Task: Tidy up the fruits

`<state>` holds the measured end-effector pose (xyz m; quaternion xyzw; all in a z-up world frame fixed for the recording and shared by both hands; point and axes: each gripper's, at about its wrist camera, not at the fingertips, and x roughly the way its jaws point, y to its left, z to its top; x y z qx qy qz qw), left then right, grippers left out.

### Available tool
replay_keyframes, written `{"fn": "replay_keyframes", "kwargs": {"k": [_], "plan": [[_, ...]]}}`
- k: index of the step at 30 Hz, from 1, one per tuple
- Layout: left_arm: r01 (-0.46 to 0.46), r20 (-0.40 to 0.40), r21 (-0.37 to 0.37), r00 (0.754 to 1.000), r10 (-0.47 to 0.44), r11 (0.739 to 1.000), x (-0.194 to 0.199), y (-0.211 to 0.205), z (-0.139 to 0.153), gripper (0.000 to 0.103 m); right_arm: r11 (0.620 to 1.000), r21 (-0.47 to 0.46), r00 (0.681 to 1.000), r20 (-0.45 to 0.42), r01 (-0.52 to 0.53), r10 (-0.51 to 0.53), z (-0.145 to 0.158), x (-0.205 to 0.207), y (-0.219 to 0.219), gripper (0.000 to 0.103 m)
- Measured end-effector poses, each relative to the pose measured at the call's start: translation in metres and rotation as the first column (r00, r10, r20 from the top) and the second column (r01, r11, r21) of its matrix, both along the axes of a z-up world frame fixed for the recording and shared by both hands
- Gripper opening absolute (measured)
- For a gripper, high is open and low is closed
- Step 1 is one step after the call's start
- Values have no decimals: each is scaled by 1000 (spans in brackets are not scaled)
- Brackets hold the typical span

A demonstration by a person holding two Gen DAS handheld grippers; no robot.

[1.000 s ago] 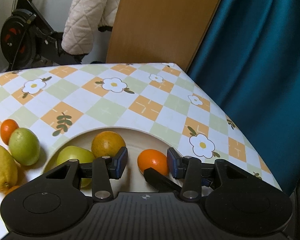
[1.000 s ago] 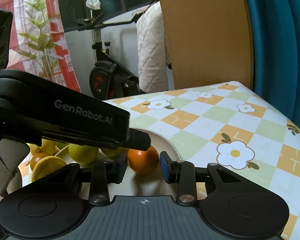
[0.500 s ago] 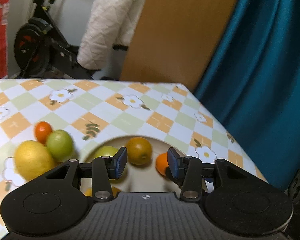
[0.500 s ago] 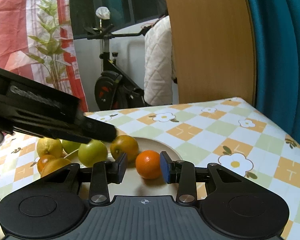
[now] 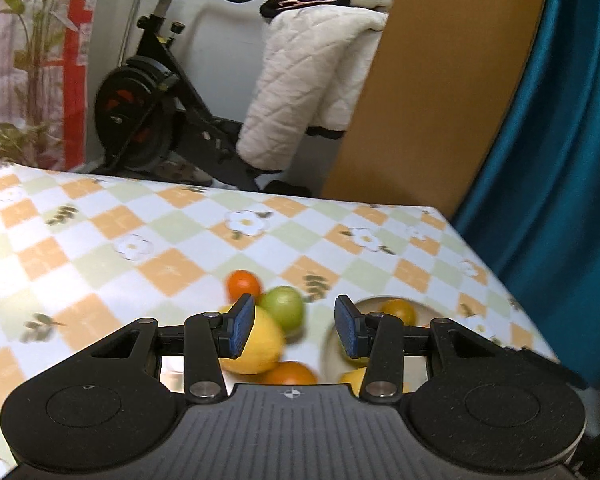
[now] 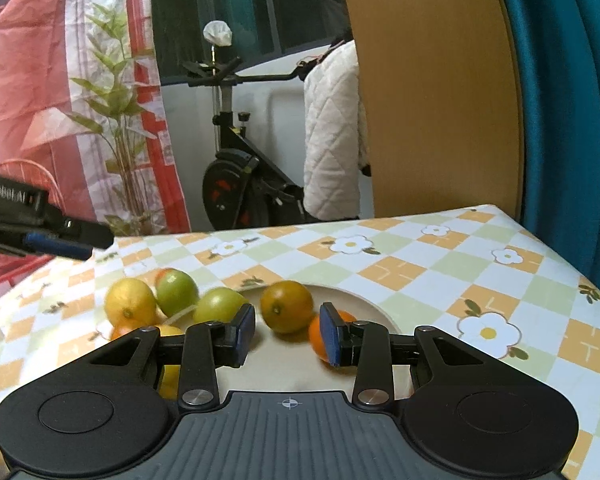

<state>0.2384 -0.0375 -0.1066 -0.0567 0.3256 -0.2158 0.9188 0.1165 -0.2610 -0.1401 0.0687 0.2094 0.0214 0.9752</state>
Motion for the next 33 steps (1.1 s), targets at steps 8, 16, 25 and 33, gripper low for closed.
{"fn": "replay_keyframes", "kwargs": {"k": [8,16,25,33], "plan": [[49,-1,55,999,-49,997,3,18,4,47,997,-28,998,-12,-69,69,15,3,33,34],[65,-62,34,996,-63,997,2,40,-17,47,972,-107,974,-109,-208,196,21,23,82,34],[44,-90,-25,995,-46,999,8,53,-29,47,920,-223,936,-223,-322,274,18,49,128,34],[51,-91,-30,994,-53,998,10,53,-32,47,889,-269,910,-294,-371,292,9,66,144,35]]}}
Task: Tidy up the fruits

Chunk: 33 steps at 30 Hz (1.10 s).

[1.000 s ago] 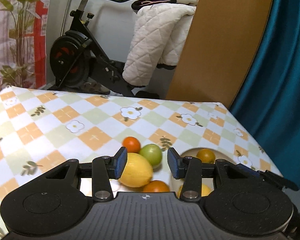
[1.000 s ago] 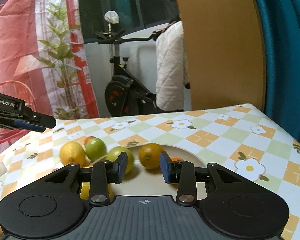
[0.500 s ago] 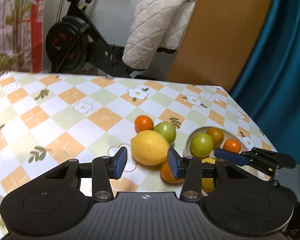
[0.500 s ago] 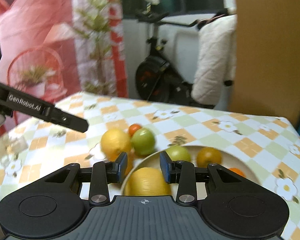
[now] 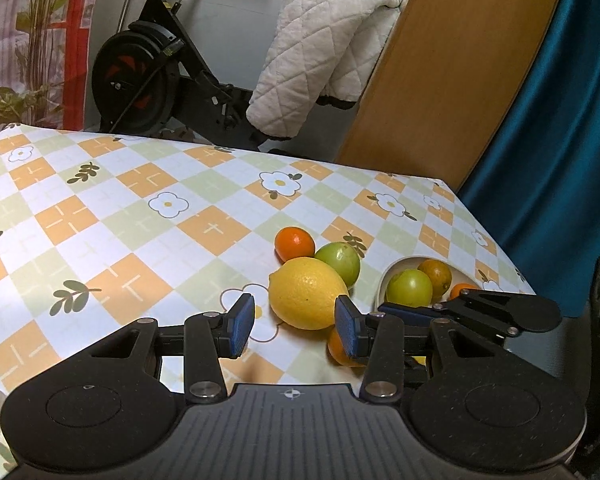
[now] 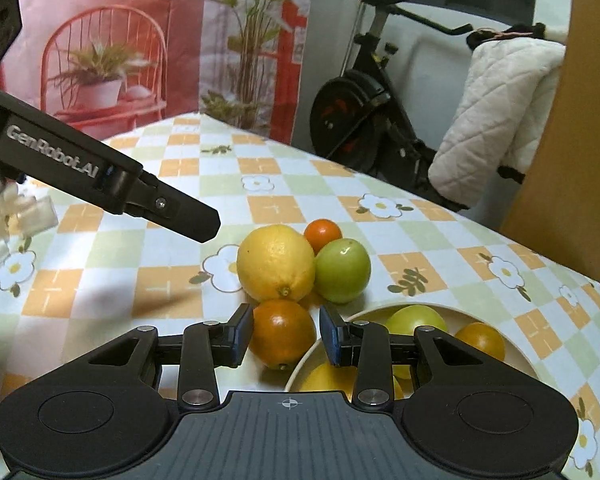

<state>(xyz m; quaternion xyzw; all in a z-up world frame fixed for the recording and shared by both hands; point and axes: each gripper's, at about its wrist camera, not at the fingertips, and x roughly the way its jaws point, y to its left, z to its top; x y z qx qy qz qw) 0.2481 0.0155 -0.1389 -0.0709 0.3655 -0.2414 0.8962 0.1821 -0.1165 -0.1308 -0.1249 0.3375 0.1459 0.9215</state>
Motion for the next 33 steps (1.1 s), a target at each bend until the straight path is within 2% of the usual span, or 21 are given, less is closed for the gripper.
{"fn": "replay_keyframes", "kwargs": {"k": [6,13,24,33], "plan": [[0,-7,12,1000,0,1000,1,-2,-2,47,1000,-25,999,-33,0,-1,-6,9,8,39],[10,-15,14,1000,-9,1000,0,-3,-4,47,1000,9,999,-44,28,-27,-6,7,8,44],[59,-46,10,997,-58,998,-4,-11,-11,47,996,81,999,-36,44,-41,-3,-14,5,46],[63,-59,1,996,-62,998,-4,-11,-15,47,1000,-3,1000,-10,20,-20,-7,-16,14,45]]}}
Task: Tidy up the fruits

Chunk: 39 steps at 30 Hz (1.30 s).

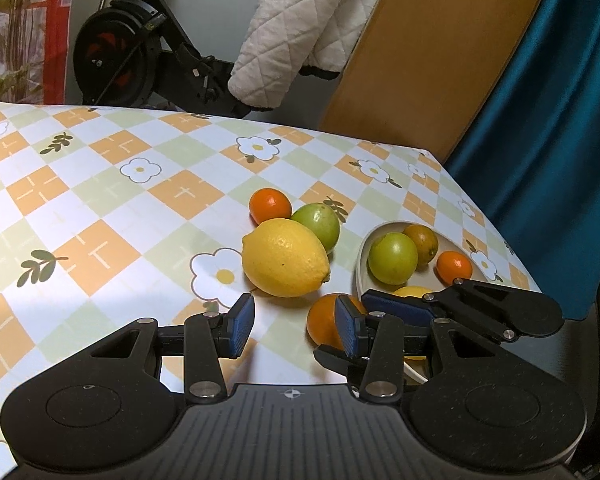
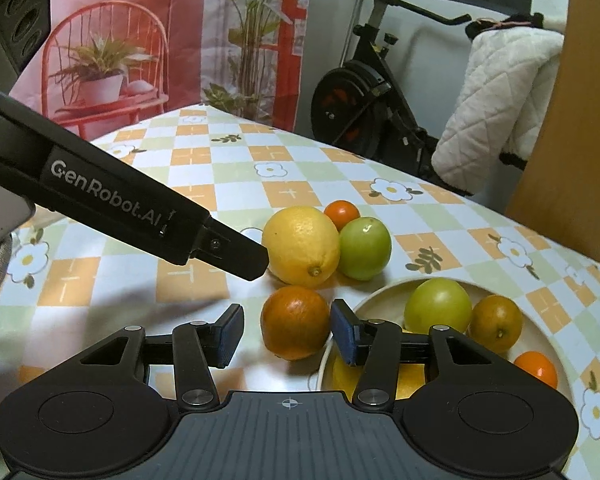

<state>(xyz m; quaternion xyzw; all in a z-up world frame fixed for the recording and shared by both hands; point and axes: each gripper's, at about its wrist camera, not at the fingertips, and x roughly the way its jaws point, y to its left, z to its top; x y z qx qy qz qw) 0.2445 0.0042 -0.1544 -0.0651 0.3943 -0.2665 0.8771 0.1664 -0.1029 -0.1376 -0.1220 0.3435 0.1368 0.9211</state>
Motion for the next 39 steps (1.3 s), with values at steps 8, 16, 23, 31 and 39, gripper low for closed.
{"fn": "replay_keyframes", "kwargs": {"k": [8,16,23,31,39], "plan": [[-27,0,-18,1000,27,999,0,6,-1,47,995,-95,999,38,8,-4,-7,3,10,38],[-28,-3,-28,1000,28,999,1,6,-2,47,1000,-6,1000,29,-3,3,-5,-2,5,36],[-5,-43,-23,999,4,1000,1,2,-11,47,998,53,999,23,-35,34,-4,-8,9,36],[13,-80,-57,997,-17,998,3,-5,-22,47,997,75,1000,11,-8,7,-6,-8,6,40],[33,-117,-80,992,-43,996,-1,-6,-27,47,994,103,1000,9,-20,19,-7,-11,8,45]]}}
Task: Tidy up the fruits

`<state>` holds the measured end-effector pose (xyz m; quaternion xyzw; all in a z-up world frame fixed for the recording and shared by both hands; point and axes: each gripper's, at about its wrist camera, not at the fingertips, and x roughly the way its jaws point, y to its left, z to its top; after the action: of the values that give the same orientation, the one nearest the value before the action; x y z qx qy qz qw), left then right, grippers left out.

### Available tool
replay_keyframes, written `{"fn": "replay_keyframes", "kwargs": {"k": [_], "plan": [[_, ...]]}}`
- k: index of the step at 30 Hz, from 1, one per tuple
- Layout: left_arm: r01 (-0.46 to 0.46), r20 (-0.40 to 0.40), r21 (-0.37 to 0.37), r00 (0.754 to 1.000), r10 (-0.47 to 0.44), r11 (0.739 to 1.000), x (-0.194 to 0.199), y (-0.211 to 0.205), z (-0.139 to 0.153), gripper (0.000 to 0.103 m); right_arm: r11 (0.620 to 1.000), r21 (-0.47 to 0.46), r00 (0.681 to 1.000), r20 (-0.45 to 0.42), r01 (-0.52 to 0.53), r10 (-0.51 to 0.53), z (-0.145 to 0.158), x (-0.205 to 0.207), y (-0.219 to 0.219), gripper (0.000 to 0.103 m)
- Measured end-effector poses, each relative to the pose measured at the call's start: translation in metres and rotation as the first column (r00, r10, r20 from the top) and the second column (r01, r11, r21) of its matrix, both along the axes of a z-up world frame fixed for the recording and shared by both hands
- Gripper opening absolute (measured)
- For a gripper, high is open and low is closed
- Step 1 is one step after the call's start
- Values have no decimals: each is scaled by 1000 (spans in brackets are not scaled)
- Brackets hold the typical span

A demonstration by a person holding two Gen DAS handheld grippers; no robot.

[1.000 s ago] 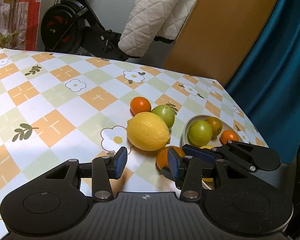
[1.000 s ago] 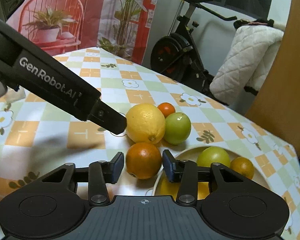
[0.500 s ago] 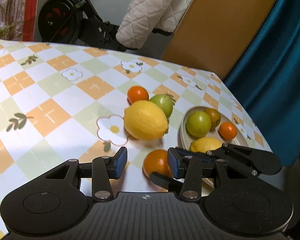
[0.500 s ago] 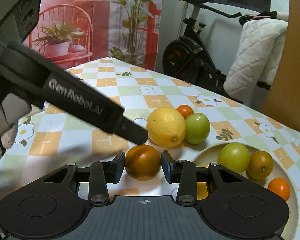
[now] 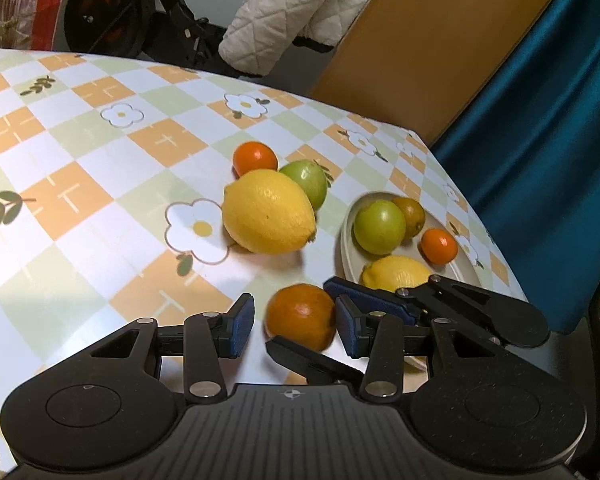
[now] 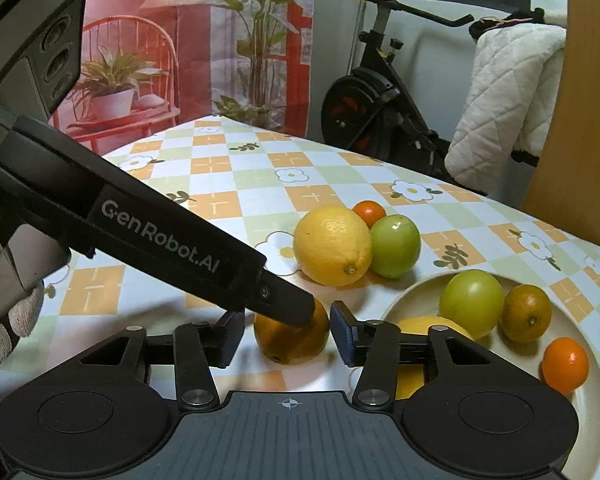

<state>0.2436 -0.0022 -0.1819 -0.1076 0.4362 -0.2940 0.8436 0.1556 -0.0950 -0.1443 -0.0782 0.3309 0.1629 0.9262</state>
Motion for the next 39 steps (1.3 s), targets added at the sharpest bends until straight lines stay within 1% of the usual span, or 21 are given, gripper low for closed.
{"fn": "replay_keyframes", "kwargs": {"k": [4,11,18,24,27,30,35,39], "plan": [[-3,-6,0,1000,3,1000,-3,1,-7,50,1000,6,1000,-4,-4,4,-2,-1,1,44],[-34,-2,-31,999,34,999,-3,9,-8,49,1000,-8,1000,2,-1,1,-3,-2,3,43],[-35,-5,-44,999,34,998,-6,11,-9,49,999,-38,1000,5,-10,10,-5,0,9,44],[-57,-9,-67,998,56,996,-8,16,-11,49,998,-67,1000,0,-7,7,-7,0,14,41],[-63,-16,-79,998,62,995,-8,18,-11,48,998,-66,1000,-1,-6,6,-7,1,14,40],[-58,-18,-85,998,57,995,-8,16,-11,43,998,-61,1000,-1,-3,3,-7,1,14,39],[-60,-6,-72,998,60,996,-13,15,-8,43,999,-33,1000,-7,3,-3,-7,-2,11,39],[-62,27,-61,998,64,996,-18,14,2,43,1000,-23,1000,23,5,-5,-1,-7,10,39]]}}
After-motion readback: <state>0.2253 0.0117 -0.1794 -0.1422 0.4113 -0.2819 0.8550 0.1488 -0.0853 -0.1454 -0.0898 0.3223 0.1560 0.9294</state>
